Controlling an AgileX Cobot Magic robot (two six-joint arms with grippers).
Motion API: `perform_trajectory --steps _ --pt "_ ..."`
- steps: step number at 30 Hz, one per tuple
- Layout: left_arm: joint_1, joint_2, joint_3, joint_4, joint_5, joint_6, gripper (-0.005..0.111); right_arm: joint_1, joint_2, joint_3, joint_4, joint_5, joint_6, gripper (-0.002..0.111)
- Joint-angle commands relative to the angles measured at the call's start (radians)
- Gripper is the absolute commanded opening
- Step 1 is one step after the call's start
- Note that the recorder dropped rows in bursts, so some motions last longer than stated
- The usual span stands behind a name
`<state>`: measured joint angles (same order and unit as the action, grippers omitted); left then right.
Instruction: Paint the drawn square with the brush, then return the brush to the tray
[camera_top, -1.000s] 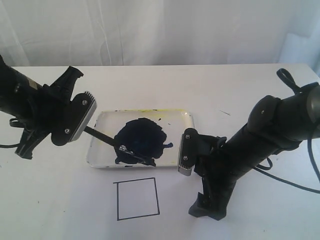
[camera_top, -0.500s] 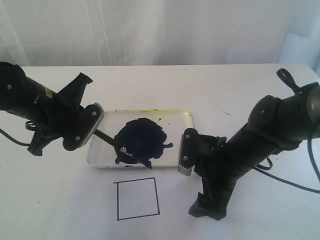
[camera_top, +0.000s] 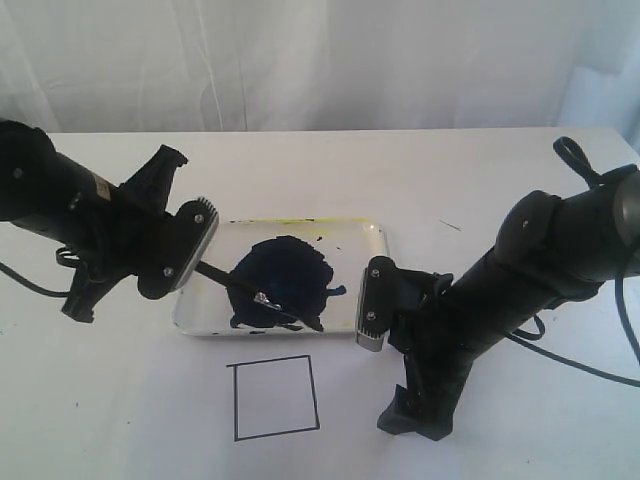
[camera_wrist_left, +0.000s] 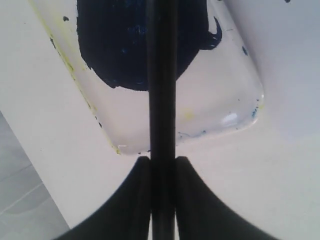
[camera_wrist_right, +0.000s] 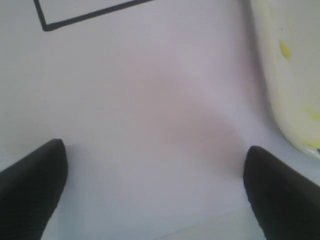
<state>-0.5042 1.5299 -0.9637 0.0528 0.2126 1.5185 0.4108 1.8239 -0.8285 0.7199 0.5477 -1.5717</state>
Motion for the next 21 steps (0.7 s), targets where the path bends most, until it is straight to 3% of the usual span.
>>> perform_trajectory --steps 1,6,10,17,21 --pt "-0.006 -0.070 0.009 0.130 0.103 -0.214 0.000 0.000 0.034 0.022 -0.043 0.054 0.005 0.089" --pt "-0.008 -0.099 0.009 0.397 0.293 -0.511 0.000 0.000 0.034 0.022 -0.043 0.054 0.005 0.089" --pt "-0.042 -0.110 0.009 0.440 0.433 -0.617 0.000 0.000 0.034 0.022 -0.040 0.056 0.005 0.089" --pt "-0.154 -0.153 0.009 0.480 0.441 -0.719 0.000 0.000 0.034 0.022 -0.040 0.056 0.005 0.089" --pt "-0.167 -0.154 0.009 0.478 0.456 -0.791 0.000 0.000 0.034 0.022 -0.040 0.056 0.005 0.089"
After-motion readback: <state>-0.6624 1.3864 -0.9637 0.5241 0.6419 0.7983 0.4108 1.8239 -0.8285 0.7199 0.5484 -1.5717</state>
